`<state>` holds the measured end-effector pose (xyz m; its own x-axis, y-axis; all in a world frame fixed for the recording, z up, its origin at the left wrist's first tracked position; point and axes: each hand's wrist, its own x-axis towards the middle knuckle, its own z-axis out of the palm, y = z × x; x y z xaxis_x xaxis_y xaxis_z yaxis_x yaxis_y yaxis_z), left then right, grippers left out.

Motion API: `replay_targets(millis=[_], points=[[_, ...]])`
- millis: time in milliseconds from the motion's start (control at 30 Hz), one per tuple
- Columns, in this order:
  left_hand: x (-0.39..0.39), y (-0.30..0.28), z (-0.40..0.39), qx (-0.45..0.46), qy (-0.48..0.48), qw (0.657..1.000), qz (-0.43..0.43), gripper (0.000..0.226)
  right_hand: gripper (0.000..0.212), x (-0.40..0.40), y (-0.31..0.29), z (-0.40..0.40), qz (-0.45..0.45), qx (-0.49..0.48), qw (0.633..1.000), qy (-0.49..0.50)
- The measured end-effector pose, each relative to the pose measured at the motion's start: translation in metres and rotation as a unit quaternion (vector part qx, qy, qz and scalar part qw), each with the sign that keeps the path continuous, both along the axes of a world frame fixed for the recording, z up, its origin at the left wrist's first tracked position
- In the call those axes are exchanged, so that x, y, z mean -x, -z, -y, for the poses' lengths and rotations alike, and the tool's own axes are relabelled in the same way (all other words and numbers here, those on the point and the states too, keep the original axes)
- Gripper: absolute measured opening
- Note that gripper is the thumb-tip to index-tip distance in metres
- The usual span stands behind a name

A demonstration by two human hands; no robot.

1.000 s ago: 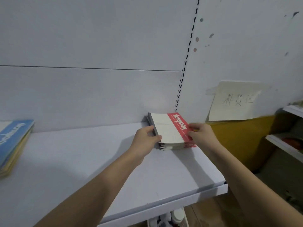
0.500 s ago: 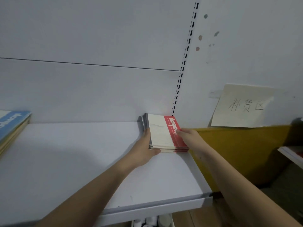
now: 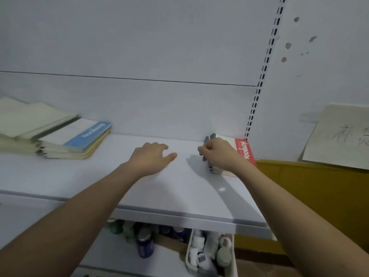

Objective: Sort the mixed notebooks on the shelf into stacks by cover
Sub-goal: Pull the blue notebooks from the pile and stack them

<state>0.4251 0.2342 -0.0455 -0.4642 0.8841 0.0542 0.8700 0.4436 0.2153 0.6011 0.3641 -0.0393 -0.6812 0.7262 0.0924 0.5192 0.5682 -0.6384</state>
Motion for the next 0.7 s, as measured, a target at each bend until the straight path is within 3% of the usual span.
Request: replay_targets(millis=[367, 567, 700], points=[[0.140, -0.027, 0.127, -0.030, -0.115, 0.992, -0.036, 0.057, 0.035, 0.145, -0.030, 0.110, 0.131, -0.108, 0.982, -0.084], [0.234, -0.028, 0.194, -0.065, -0.093, 0.993, -0.040, 0.050, 0.036, 0.251, -0.021, 0.173, 0.146, -0.109, 0.980, -0.086], [0.287, -0.031, 0.219, -0.073, -0.061, 0.991, -0.099, 0.046, 0.037, 0.305, -0.013, 0.200, 0.149, -0.115, 0.979, -0.073]])
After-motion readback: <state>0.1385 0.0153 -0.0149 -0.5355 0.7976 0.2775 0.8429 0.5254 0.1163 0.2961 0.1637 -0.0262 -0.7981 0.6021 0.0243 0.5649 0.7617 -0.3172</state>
